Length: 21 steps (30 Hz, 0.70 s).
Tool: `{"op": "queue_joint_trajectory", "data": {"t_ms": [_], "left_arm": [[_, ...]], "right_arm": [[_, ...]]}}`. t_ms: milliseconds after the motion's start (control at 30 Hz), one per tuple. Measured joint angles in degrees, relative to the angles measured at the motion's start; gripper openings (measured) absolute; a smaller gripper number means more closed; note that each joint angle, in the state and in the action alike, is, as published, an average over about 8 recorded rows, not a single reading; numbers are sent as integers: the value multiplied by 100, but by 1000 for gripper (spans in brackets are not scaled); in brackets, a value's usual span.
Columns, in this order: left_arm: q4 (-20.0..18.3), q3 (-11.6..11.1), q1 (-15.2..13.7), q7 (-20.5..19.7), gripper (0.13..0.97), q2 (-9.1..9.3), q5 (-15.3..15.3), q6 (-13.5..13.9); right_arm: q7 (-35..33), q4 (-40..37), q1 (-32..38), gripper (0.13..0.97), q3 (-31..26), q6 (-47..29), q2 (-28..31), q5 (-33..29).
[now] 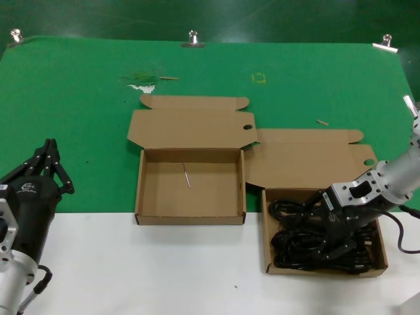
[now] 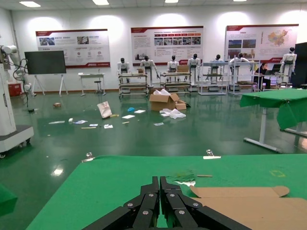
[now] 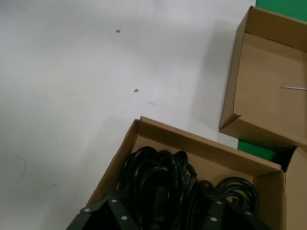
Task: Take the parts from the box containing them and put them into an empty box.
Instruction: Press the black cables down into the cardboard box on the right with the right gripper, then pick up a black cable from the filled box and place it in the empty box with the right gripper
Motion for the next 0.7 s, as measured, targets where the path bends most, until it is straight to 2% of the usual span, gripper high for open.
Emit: {"op": "queue_joint_trajectory", "data": {"t_ms": [67, 200, 467, 700], "left_arm": [[0, 0, 0, 0, 151, 0, 0, 0], [0, 0, 0, 0, 151, 0, 0, 0], [0, 0, 0, 0, 151, 0, 0, 0], [0, 0, 0, 0, 151, 0, 0, 0]], "right_arm": [[5, 1, 5, 498, 6, -4, -1, -3], [12, 3, 17, 498, 11, -8, -5, -14], [12, 6, 24, 323, 15, -23, -11, -40], [8, 13, 16, 285, 20, -73, 3, -54]]}}
